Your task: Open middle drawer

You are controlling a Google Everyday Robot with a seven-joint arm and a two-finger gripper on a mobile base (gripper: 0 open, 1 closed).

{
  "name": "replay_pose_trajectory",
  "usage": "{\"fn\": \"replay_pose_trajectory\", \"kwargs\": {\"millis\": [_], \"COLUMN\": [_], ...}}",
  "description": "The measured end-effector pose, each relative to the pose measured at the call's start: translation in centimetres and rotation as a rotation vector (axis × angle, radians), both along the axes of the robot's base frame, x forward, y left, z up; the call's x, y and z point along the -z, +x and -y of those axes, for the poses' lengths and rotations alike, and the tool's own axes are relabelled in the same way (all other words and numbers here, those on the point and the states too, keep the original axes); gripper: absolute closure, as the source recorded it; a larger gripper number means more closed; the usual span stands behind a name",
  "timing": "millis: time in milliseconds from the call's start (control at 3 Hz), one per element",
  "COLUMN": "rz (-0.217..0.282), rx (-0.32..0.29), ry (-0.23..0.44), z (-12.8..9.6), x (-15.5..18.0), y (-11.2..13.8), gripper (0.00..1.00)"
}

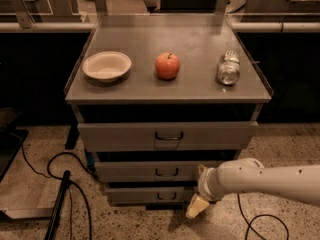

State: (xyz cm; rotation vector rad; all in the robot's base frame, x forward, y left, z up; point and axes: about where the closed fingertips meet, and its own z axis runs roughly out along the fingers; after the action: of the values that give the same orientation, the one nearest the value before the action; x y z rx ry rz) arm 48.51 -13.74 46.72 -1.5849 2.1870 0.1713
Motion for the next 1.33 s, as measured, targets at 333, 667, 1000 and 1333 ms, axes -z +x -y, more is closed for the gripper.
{"fn": "replay_pose_trajectory", "kwargs": {"millis": [333, 667, 1000, 1333], "rz": [0.025, 0.032, 0.027, 0.026], "rx": [0.012, 0.012, 0.001, -0.009], "ry": [-0.014, -0.022, -0.007, -0.004], "z": [0.1, 0.0, -0.9, -1.3], "x": [0.4, 1.1, 4.2, 5.1], "y": [2.4, 4.0, 7.3, 8.1], "gripper": [0.00, 0.00, 0.00, 0.00]}}
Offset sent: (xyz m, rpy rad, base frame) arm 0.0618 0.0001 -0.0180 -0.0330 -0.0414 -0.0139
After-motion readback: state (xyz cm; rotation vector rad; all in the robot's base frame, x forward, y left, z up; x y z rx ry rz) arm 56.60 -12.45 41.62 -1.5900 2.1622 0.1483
